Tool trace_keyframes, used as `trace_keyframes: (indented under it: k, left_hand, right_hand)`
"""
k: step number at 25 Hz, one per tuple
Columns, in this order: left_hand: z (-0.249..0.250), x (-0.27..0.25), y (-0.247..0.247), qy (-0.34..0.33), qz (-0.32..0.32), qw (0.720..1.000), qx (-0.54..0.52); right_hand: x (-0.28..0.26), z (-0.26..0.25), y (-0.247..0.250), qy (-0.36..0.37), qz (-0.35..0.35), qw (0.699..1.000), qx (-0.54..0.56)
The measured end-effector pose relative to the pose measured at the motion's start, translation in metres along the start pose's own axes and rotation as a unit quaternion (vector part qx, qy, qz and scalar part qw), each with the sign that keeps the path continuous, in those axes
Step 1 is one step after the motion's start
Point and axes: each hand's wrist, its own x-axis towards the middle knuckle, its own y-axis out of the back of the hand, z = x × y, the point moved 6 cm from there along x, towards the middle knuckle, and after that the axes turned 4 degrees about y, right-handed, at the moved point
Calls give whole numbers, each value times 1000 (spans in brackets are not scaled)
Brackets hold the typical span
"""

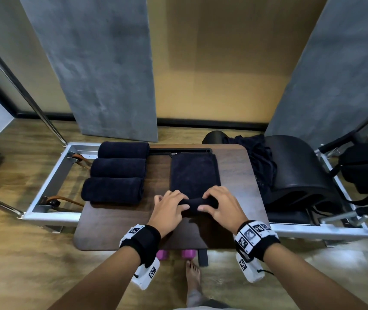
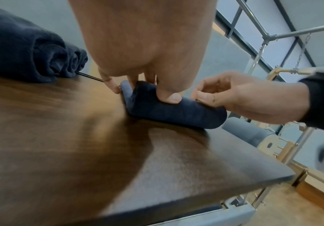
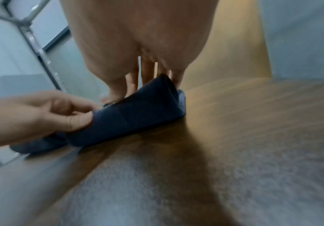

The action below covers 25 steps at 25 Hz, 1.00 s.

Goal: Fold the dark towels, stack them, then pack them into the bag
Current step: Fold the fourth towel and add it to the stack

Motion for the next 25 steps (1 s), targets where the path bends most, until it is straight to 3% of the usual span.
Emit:
trace_keyframes:
  k: [5, 13, 19, 25]
  left_hand:
    - [-8, 11, -1, 13, -21, 1000, 9]
    - [-16, 6, 9, -10, 12, 1000, 17]
    - [-16, 35, 19, 21, 3, 999, -41]
    - [-18, 57, 13, 66, -27, 997, -14]
  right_hand:
    - [5, -10, -14, 73, -78, 984, -142]
    - [36, 0, -11, -26, -114, 992, -49]
    - [36, 10, -9, 11, -87, 994, -67]
    - [38, 19, -7, 56, -95, 984, -141]
